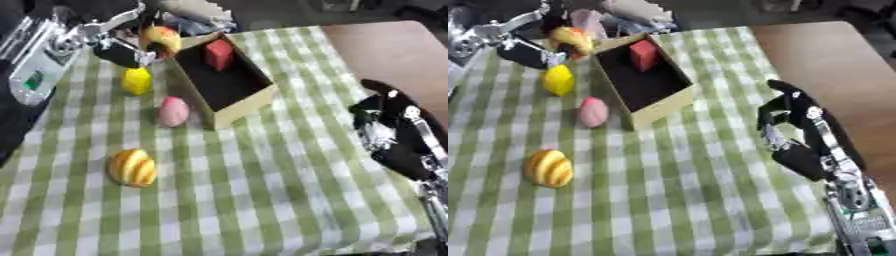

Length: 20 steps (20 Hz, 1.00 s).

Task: Pick up objects on the table and place them in the box.

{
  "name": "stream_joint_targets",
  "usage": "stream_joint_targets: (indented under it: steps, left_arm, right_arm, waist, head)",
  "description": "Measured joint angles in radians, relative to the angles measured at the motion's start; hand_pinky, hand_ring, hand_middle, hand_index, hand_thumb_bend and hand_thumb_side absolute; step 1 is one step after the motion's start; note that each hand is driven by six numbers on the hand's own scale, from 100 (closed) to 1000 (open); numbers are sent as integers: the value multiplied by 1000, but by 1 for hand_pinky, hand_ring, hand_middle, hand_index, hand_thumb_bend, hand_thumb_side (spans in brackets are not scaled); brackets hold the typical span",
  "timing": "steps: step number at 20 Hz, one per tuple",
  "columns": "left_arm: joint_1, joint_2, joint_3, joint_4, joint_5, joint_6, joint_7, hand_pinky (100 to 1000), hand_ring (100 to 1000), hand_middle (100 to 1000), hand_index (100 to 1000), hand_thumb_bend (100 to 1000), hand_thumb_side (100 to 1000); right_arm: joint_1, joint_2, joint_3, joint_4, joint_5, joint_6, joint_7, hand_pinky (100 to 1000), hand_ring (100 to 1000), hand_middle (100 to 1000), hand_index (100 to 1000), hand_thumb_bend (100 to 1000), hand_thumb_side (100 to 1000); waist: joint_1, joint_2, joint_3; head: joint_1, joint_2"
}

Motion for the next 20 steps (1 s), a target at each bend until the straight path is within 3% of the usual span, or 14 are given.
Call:
stream_joint_targets:
  steps: [10,14,16,20]
  left_arm:
    - [-17,-138,-22,171,-147,-27,63,650,501,489,658,295,175]
    - [-17,-155,-30,180,-161,-12,108,700,612,616,779,356,351]
    - [-16,-157,-37,175,-158,-9,113,715,639,654,807,357,387]
    - [-11,-131,-46,106,-112,-17,80,714,610,627,802,318,310]
  right_arm:
    - [-22,14,64,6,-8,-10,63,589,718,575,913,100,420]
    - [-26,19,73,8,-8,-12,72,589,718,575,913,100,418]
    - [-26,19,75,11,-8,-12,74,589,718,575,913,100,418]
    - [-26,19,74,14,-8,-12,74,589,718,575,913,100,417]
  waist:
    - [0,7,-33]
    - [0,8,-36]
    - [0,8,-35]
    - [0,10,-24]
  head:
    - [5,0]
    - [4,0]
    - [3,0]
    - [-2,-1]
